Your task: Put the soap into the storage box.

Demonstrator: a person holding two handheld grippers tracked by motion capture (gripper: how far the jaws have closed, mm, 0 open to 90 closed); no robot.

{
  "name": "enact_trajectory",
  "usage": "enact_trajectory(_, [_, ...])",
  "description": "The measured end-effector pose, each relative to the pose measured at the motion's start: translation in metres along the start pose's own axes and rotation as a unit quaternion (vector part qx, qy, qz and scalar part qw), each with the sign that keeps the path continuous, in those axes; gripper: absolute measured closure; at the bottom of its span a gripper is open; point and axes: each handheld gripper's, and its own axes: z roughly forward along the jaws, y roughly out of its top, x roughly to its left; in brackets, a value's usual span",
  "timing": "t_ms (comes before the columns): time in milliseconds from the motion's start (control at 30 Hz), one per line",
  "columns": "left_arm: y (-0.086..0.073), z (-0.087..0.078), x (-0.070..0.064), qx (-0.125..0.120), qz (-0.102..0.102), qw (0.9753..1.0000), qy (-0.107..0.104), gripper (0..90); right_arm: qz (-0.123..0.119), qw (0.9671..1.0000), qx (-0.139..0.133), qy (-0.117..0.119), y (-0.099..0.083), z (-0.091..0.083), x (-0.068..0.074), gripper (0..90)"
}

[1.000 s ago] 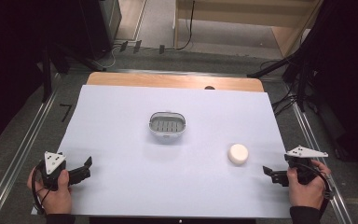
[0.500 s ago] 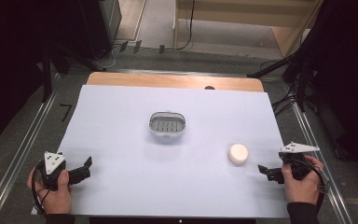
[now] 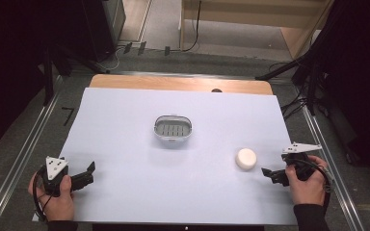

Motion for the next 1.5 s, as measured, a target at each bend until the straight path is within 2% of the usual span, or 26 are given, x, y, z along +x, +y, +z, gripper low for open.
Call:
enact_trajectory(500, [0.0, 0.0, 0.0, -0.002, -0.002, 1.0, -0.001, 0.1, -0.023, 0.9995, 0.021, 0.001, 0.016, 0.006, 0.004, 0.0])
enact_trajectory(633, [0.0, 0.0, 0.0, -0.002, -0.002, 1.0, -0.001, 0.2, -0.031, 0.999, 0.028, 0.012, 0.02, 0.013, 0.008, 0.0])
enact_trajectory(900, [0.0, 0.0, 0.0, -0.003, -0.003, 1.0, -0.002, 0.2, -0.04, 0.9981, 0.044, 0.018, 0.027, 0.022, 0.013, 0.0])
enact_trajectory(1500, [0.0, 0.0, 0.001, -0.003, -0.004, 1.0, -0.004, 0.2, -0.055, 0.9959, 0.059, 0.039, 0.037, 0.041, 0.026, 0.0])
